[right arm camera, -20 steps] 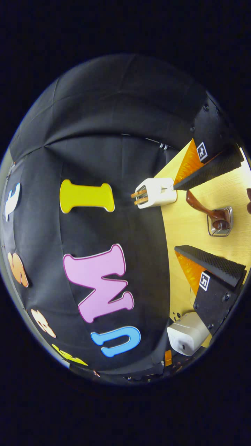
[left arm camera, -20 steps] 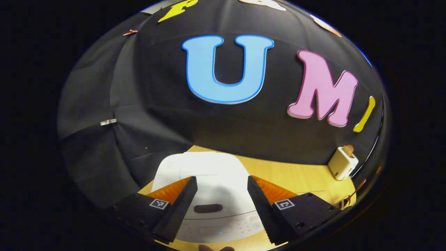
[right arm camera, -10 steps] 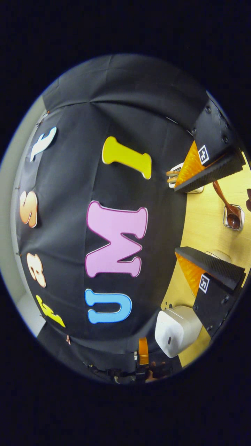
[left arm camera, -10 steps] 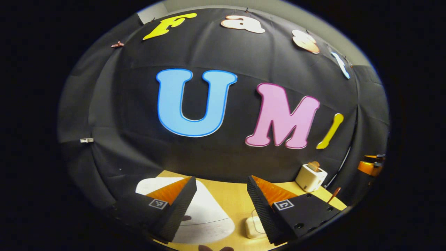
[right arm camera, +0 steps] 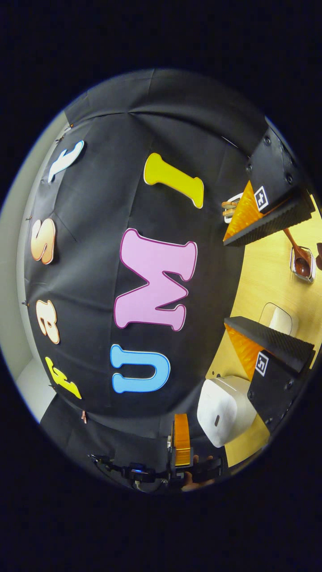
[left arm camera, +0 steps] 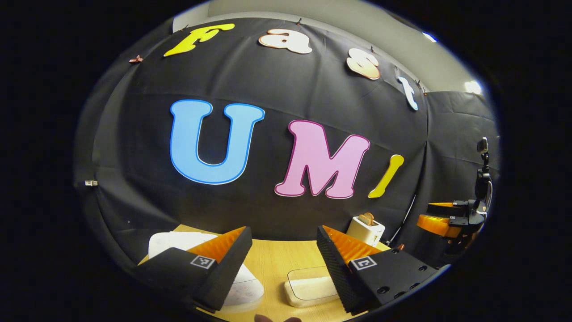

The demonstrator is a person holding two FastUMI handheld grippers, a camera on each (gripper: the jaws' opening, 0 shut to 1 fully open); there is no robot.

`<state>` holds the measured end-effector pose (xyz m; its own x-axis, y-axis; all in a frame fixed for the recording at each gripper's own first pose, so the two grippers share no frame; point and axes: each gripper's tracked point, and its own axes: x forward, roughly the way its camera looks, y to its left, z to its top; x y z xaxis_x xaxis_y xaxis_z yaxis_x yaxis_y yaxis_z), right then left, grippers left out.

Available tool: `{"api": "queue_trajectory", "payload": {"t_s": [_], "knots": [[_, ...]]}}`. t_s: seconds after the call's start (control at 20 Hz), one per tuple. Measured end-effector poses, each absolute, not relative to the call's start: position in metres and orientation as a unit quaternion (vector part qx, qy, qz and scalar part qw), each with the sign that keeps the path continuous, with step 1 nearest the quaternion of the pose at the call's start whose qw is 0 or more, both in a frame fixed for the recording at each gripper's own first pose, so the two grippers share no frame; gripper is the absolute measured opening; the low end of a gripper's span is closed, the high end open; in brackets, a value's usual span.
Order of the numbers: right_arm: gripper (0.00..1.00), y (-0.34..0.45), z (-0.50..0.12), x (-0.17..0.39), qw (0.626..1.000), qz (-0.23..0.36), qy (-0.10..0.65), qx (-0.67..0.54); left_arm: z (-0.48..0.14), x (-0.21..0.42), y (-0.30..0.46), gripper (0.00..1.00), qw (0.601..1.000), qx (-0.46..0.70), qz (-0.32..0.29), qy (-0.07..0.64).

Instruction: Close the left gripper, press the button to open the rice cooker; take a wooden spoon from the chopstick holder with the right hand, scoop a spoonful of rice and pour it into the rice cooker, then put the wooden spoon back into the chopstick holder.

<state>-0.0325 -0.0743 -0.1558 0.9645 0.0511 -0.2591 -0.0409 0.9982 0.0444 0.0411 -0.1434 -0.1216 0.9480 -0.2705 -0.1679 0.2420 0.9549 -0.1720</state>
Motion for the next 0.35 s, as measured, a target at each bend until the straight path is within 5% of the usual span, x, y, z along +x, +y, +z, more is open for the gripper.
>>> {"api": "queue_trajectory", "payload": {"t_s": [0.35], "knots": [[0.97, -0.0766, -0.1525, -0.0359, 0.991, 0.018, 0.128, 0.021, -0.1226, 0.0397, -0.1384, 0.94, 0.986, -0.064, -0.118, 0.101]]}}
